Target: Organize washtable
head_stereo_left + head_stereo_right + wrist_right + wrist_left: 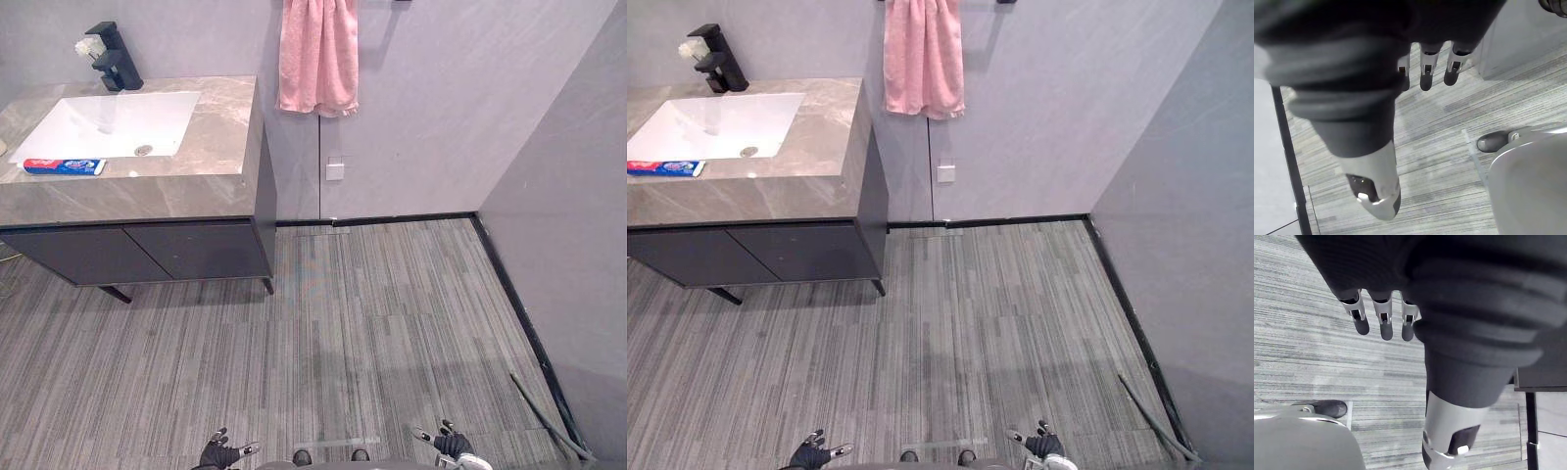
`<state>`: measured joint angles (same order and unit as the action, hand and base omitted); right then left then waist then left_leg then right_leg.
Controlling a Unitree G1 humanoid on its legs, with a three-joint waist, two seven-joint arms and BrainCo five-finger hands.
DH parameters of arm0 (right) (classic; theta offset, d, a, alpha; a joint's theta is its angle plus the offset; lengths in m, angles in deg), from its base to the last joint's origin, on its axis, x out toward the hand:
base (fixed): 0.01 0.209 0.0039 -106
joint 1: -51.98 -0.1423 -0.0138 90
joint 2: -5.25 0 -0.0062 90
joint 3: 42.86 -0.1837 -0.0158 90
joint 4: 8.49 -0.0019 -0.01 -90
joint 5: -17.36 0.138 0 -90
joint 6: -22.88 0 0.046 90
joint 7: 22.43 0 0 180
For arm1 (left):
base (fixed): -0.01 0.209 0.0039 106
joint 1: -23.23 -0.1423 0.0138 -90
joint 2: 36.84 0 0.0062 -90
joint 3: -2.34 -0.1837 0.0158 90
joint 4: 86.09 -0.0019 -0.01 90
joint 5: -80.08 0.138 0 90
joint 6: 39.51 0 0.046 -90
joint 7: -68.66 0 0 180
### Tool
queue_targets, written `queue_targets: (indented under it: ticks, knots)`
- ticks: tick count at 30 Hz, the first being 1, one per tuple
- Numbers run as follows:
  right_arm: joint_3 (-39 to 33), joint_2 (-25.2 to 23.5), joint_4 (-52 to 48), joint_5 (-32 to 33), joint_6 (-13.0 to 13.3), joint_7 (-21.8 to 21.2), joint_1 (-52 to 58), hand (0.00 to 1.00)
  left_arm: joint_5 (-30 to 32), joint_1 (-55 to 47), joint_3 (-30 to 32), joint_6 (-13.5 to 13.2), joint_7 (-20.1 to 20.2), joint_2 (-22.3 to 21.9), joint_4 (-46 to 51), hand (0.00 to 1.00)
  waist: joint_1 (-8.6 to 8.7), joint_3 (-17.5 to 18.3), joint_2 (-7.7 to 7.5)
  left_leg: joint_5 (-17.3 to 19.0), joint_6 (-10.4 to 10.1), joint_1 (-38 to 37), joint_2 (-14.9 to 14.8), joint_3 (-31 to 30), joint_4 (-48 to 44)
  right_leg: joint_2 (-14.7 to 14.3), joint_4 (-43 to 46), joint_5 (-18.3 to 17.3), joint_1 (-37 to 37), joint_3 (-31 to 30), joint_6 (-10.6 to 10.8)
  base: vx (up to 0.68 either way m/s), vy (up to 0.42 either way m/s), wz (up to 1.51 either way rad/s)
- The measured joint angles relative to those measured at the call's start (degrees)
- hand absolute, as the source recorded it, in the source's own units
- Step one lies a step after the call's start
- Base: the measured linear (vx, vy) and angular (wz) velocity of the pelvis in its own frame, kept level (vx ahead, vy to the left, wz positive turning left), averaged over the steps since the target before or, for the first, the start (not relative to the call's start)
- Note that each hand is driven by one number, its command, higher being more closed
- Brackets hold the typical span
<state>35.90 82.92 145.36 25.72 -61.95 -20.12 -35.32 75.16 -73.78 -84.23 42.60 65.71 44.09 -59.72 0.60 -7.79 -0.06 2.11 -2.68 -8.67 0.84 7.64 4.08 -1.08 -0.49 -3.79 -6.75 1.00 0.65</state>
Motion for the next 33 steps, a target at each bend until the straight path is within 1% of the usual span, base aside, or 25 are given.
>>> queue_targets:
  ticks: [2,3,10,11,13,16,17,18,19,21,22,23,24,25,26,27,28,29,30,31,32,33]
  knots:
    - [0.01,-0.65,0.00,0.00,0.01,0.00,-0.36,0.00,0.00,0.09,0.00,0.00,-0.01,0.00,-0.03,0.00,-0.07,-0.05,-0.03,0.00,0.00,-0.01,0.01,0.48,0.15,0.00,-0.47,0.16,0.00,-0.26,-0.22,-0.05,-0.032,-0.12]
    - [0.01,-1.30,0.00,-0.01,0.02,-0.01,-0.66,0.00,0.00,0.23,0.00,0.01,-0.03,0.01,-0.21,0.00,-0.10,-0.09,-0.04,0.00,0.01,0.00,0.01,0.69,0.38,-0.07,-0.93,0.47,0.00,-0.44,-0.69,-0.05,-0.035,-0.12]
    - [0.11,-1.24,0.00,-0.02,-0.01,-0.01,-1.09,0.00,-0.02,0.75,0.01,-0.02,-0.83,0.13,-0.47,0.00,-0.29,-1.12,-0.29,0.10,0.17,-0.03,-0.30,3.12,1.20,-0.53,-1.71,0.97,0.69,-2.09,-0.96,-0.05,-0.045,-0.14]
    - [0.12,-1.07,0.00,-0.02,-0.01,-0.01,-1.10,0.00,-0.03,0.81,0.00,-0.03,-0.86,0.03,-0.47,0.00,-0.49,-1.13,-0.17,0.66,1.06,0.03,-0.57,4.00,1.20,-0.90,-1.73,1.01,1.08,-2.86,-1.01,-0.02,-0.041,-0.33]
    - [0.18,-1.16,0.00,0.00,-0.02,0.00,-1.10,0.00,-0.02,0.91,0.01,-0.02,-0.86,0.15,-0.46,0.00,-0.64,-1.24,-0.34,0.86,1.30,0.10,-0.77,5.13,1.20,-1.12,-1.74,1.03,1.34,-3.72,-1.04,0.01,-0.043,-0.30]
    - [0.13,-0.96,-0.03,0.00,-0.07,-0.01,-1.17,0.00,-0.02,1.08,0.00,0.00,-0.87,0.06,-0.45,0.00,-0.93,-1.17,-0.20,1.55,2.28,0.73,-0.98,6.66,1.18,-1.43,-1.36,0.95,2.77,-4.93,-0.97,0.02,-0.038,-0.29]
    - [0.08,-0.90,-0.07,0.00,-0.07,-0.01,-1.28,0.00,-0.02,1.43,0.00,0.04,-0.87,0.03,-0.45,0.00,-1.24,-1.26,-0.10,1.88,2.64,1.41,-1.10,7.35,0.97,-1.62,0.16,0.43,4.18,-5.64,-0.57,0.06,-0.023,-0.34]
    - [0.04,-0.90,-0.10,0.01,-0.09,0.00,-1.36,0.00,-0.05,1.62,0.01,0.06,-0.87,0.03,-0.41,0.00,-1.35,-1.41,-0.10,2.61,3.06,2.00,-1.16,8.09,0.23,-1.70,3.36,-1.00,6.23,-5.91,-0.38,0.09,-0.012,-0.34]
    - [-0.08,-0.90,-0.16,0.05,-0.08,0.01,-1.44,0.00,-0.08,1.70,0.01,0.07,-0.87,0.04,-0.41,0.00,-1.32,-1.63,-0.09,2.94,2.96,2.05,-1.16,8.34,-0.31,-1.69,5.46,-1.80,7.13,-5.85,0.08,0.10,0.013,-0.30]
    - [-0.20,-0.94,-0.57,0.03,-0.06,0.01,-1.83,0.00,-0.20,1.94,-0.11,0.11,-0.89,-0.05,-0.41,0.00,-1.21,-2.40,0.23,4.75,3.25,1.22,-1.36,9.84,-2.24,-1.68,15.69,-5.02,10.91,-5.38,3.13,0.10,0.027,-0.29]
    - [-0.20,-0.95,-1.27,0.04,-0.02,0.00,-2.00,0.00,-0.34,2.12,-0.19,0.09,-0.89,-0.04,-0.39,0.00,-1.17,-3.03,0.35,5.58,3.35,0.44,-1.45,10.18,-2.99,-1.56,21.69,-5.99,12.97,-4.12,4.15,0.09,0.038,-0.26]
    - [-0.24,-0.94,-2.20,0.07,0.05,0.00,-2.09,0.00,-0.48,2.35,-0.32,0.12,-0.90,0.10,-0.42,0.00,-0.92,-3.77,0.25,6.11,3.93,-1.01,-1.32,10.53,-3.00,-0.67,30.20,-6.63,16.27,-0.85,4.34,0.12,0.051,-0.14]
    - [-0.18,-1.00,-2.68,0.12,0.53,0.00,-2.32,0.00,-0.51,2.78,-0.53,0.13,-0.92,0.48,-0.42,0.00,-0.19,-4.62,0.36,6.99,4.71,-2.42,-0.78,10.45,-2.86,1.93,36.93,-8.89,19.41,4.18,3.41,0.11,0.054,-0.06]
    - [-0.12,-1.01,-2.72,0.14,0.69,-0.05,-2.39,0.00,-0.56,2.87,-0.53,0.17,-0.91,0.63,-0.43,0.00,-0.05,-4.59,-0.03,7.73,4.88,-3.06,-0.47,10.45,-2.86,3.50,38.79,-9.89,20.68,6.34,3.23,0.15,0.075,-0.06]
    - [0.04,-1.00,-2.73,0.31,0.84,-0.10,-2.59,0.00,-0.61,2.91,-0.51,0.20,-0.93,0.81,-0.45,0.00,-0.02,-4.66,-0.38,8.60,4.51,-4.25,-0.31,10.60,-2.86,5.57,39.73,-10.46,22.41,9.26,2.97,0.24,0.089,-0.10]
    - [0.02,-0.96,-2.79,0.66,0.97,-0.13,-2.87,0.00,-0.62,3.11,-0.50,0.19,-0.92,0.81,-0.45,0.00,0.24,-4.70,-0.36,9.37,4.06,-5.18,-0.64,10.74,-2.87,6.33,38.27,-10.42,24.13,11.52,2.92,0.26,0.071,-0.09]
    - [0.04,-0.94,-2.87,0.69,0.99,-0.16,-3.06,0.00,-0.62,3.29,-0.50,0.19,-0.92,0.78,-0.45,0.00,0.38,-4.72,-0.31,9.65,3.78,-5.50,-0.93,10.79,-2.86,6.29,36.77,-10.32,24.95,12.20,2.79,0.25,0.031,-0.01]
    - [0.04,-0.95,-2.90,0.71,1.00,-0.19,-3.46,0.00,-0.65,3.68,-0.50,0.18,-0.90,0.65,-0.43,0.00,0.76,-4.75,-0.16,10.10,3.10,-5.74,-1.63,10.79,-2.86,6.14,33.57,-9.87,26.13,13.01,2.38,0.32,-0.042,0.15]
    - [0.04,-0.97,-3.42,0.70,1.01,-0.18,-4.00,0.00,-0.70,4.44,-0.50,0.18,-0.86,0.22,-0.43,0.00,1.78,-5.02,0.35,10.73,2.05,-6.21,-3.14,10.19,-2.87,4.63,26.19,-6.90,27.06,13.15,1.99,0.35,-0.068,0.24]
    - [0.09,-0.99,-3.70,0.70,1.07,-0.18,-3.96,0.00,-0.69,4.41,-0.51,0.19,-0.83,-0.05,-0.44,0.00,2.09,-5.06,0.41,11.08,1.48,-6.50,-3.47,9.83,-2.92,3.69,22.92,-4.95,27.06,12.96,1.87,0.39,-0.092,0.30]
    - [0.09,-1.03,-3.77,0.69,1.07,-0.17,-3.77,0.00,-0.68,4.73,-0.53,0.17,-0.79,-0.55,-0.41,0.00,2.11,-5.04,0.34,11.81,0.25,-7.34,-3.81,9.43,-2.97,2.87,18.66,-1.51,26.49,11.84,0.82,0.53,-0.172,0.32]
    - [-0.29,-0.68,-3.93,0.74,1.08,-0.19,-3.69,0.00,-0.67,5.07,-0.38,0.17,-0.78,-1.74,-0.43,0.00,2.19,-5.20,0.82,12.91,-1.52,-9.06,-5.13,8.42,-3.86,2.56,19.51,3.63,25.35,12.21,-2.21,0.53,-0.194,0.28]
